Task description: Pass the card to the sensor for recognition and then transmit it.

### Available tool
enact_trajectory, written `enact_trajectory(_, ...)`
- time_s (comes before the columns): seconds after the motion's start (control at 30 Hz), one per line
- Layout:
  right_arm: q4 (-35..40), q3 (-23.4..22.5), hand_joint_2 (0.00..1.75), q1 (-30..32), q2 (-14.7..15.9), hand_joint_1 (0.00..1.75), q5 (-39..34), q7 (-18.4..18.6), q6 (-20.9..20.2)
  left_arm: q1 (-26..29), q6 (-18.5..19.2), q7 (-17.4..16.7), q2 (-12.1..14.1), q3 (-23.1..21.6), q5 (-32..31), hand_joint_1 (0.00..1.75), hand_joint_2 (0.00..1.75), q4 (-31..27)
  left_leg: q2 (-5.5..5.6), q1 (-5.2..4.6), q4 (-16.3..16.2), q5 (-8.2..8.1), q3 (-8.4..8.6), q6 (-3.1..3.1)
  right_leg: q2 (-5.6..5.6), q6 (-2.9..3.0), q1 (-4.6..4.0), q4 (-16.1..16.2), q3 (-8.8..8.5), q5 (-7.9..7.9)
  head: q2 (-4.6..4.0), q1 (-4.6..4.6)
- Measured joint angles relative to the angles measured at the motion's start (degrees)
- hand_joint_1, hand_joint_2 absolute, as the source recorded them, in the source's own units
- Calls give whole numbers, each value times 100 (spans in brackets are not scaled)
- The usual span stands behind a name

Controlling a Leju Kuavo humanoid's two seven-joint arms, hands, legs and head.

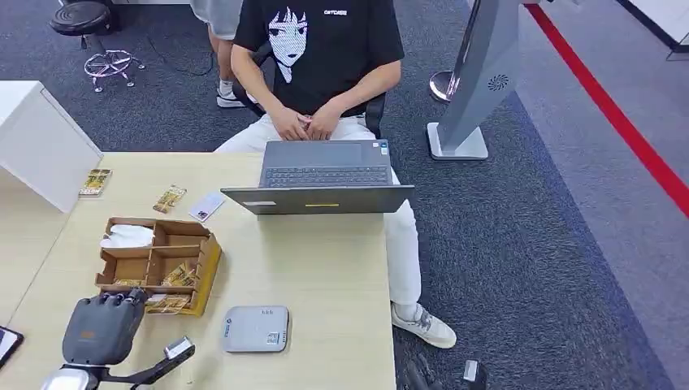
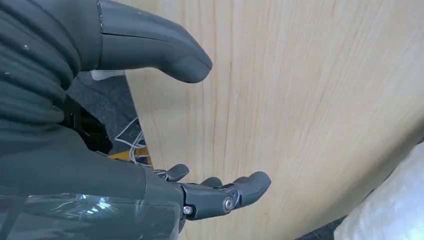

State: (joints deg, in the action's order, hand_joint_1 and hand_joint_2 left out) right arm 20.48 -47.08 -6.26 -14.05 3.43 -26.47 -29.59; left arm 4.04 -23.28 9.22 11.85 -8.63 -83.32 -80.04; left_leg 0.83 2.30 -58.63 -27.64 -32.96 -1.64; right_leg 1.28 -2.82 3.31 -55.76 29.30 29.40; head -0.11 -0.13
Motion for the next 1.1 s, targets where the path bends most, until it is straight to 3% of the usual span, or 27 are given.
enact_trajectory(0.57,0,11,175,0,-2,0,-11,0,6,-55,-79,4,-166,151,-70,175,175,31,0,0,0,0,0,0,0,0,0,0,1,0,0,-2)
enact_trajectory(0.6,0,15,175,0,-2,0,-15,0,17,-63,-103,4,-188,164,-76,152,175,31,0,0,0,0,0,0,0,0,0,0,1,0,0,0)
enact_trajectory(0.63,0,17,175,0,-4,0,-9,0,22,-73,-120,4,-210,184,-79,9,175,31,0,0,0,0,0,0,0,0,0,0,1,0,0,-2)
enact_trajectory(0.67,0,20,175,0,-4,0,-4,0,22,-81,-124,6,-236,212,-87,0,175,22,0,0,0,0,0,0,0,0,0,0,1,0,0,0)
enact_trajectory(1.1,7,22,175,2,-4,0,-101,2,30,88,-153,68,-350,267,-328,0,175,-573,-1,0,0,0,0,0,1,0,0,0,1,1,0,0)
